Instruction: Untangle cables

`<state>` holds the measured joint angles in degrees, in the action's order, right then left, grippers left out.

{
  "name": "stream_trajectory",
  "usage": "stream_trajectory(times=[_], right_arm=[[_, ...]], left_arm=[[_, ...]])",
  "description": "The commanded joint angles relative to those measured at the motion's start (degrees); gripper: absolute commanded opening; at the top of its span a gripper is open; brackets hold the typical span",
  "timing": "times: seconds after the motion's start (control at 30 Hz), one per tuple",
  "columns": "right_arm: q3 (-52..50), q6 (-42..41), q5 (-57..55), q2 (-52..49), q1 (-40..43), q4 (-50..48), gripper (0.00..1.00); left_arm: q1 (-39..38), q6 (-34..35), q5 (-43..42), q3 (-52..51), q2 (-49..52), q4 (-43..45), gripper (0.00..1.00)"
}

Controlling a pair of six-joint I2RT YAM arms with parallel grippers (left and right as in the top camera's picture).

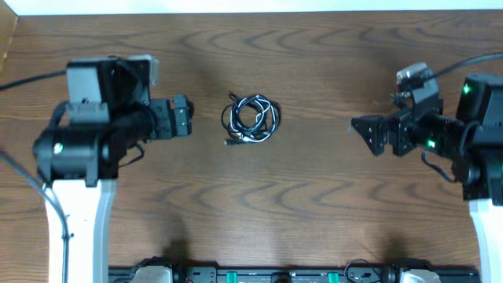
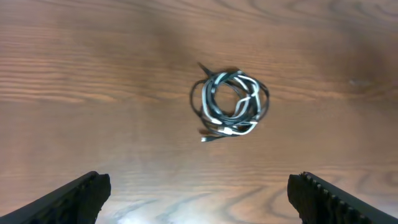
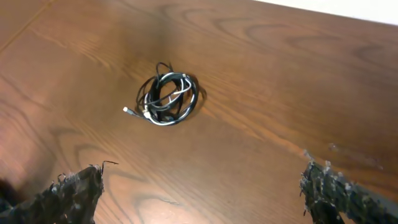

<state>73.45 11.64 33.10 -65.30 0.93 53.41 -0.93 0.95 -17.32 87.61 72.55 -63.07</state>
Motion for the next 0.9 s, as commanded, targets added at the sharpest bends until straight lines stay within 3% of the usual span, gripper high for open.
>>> stream_trajectory(times=[0.0, 0.37, 0.87], right_arm=[[1.49, -2.45, 2.21, -1.66, 0.15, 0.83, 0.99], [1.44, -3.87, 2.43, -2.29, 0.15, 0.37, 0.99], [1.42, -3.89, -1.51, -8.46, 0.15, -0.04, 0.98]], left_arm=[[-0.28, -1.36, -7.15, 1.03, 3.19, 1.51, 0.96], [-4.83, -6.16, -9.05, 1.03, 13.33, 4.57, 0.95], [-14.43, -6.32, -9.03, 1.01, 28.00, 16.96, 0.78]])
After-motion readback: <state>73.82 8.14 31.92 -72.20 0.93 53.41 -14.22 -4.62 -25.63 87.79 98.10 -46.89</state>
